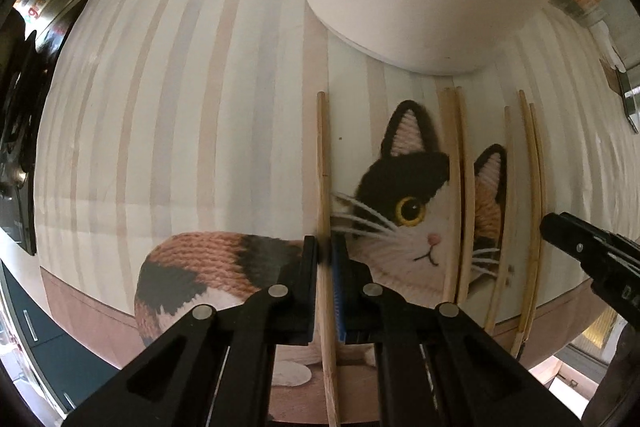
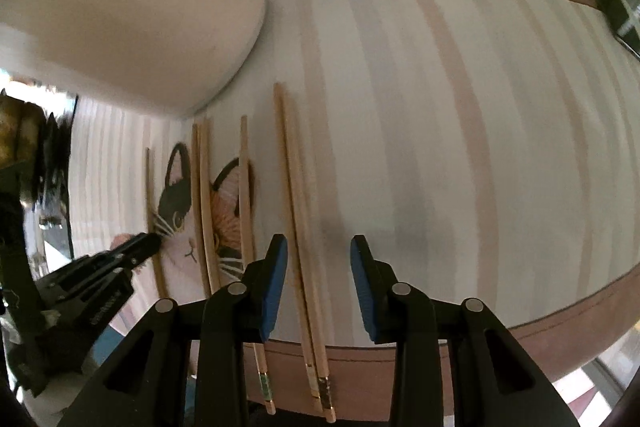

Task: Organize utensils
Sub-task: 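Grasp a chopstick with the left tool while the right tool grasps a chopstick pair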

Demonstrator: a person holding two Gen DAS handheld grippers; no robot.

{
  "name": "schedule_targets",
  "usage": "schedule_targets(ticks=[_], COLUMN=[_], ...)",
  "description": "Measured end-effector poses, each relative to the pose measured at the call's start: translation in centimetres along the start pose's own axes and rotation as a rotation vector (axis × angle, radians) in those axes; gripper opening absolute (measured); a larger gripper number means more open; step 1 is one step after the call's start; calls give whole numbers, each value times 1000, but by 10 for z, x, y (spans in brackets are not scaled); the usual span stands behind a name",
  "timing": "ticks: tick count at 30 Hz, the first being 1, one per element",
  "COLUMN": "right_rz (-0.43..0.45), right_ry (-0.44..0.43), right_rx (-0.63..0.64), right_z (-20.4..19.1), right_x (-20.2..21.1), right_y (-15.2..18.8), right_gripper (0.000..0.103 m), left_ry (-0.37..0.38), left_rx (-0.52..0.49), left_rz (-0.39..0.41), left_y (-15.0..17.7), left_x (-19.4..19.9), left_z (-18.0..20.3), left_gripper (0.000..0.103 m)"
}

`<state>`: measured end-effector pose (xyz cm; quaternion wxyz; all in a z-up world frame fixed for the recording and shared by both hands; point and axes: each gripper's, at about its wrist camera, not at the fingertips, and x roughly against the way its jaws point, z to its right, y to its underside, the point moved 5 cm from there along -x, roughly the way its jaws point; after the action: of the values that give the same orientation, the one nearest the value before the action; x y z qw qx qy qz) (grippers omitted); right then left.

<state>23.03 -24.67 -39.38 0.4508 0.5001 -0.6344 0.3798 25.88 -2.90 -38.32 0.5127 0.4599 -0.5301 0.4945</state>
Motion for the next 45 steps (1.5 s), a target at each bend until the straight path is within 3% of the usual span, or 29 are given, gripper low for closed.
schedule_targets(ticks=[3, 7, 12, 18, 23, 31, 38, 45], right_rz=[-7, -21, -13, -35, -38, -58, -49, -59], right_ry=[47, 72, 17, 54, 54, -58, -57, 6], right_rx=[41, 72, 73, 66, 45, -76, -79, -60], right_z=[-5, -7, -24, -24, -15, 14, 16, 7], right_x=[-2, -3, -4, -10, -9, -5, -5, -13], right_y=[-2, -3, 0, 2, 4, 3, -3, -7], right_gripper=[21, 19, 20, 13, 13, 13, 14, 14], left_ry=[-6, -3, -5, -2, 3, -1, 1, 4], left_rx=[-5, -2, -9, -13, -12, -20, -23, -23], left_rz=[0, 0, 2, 1, 0, 1, 0, -1], left_y=[-2, -2, 3, 0, 0, 0, 0, 0], left_x=[2, 3, 2, 1, 2, 1, 2, 1], left_z=[-6, 1, 3, 5, 4, 5, 5, 5], left_gripper=[5, 5, 5, 5, 5, 5, 5, 5])
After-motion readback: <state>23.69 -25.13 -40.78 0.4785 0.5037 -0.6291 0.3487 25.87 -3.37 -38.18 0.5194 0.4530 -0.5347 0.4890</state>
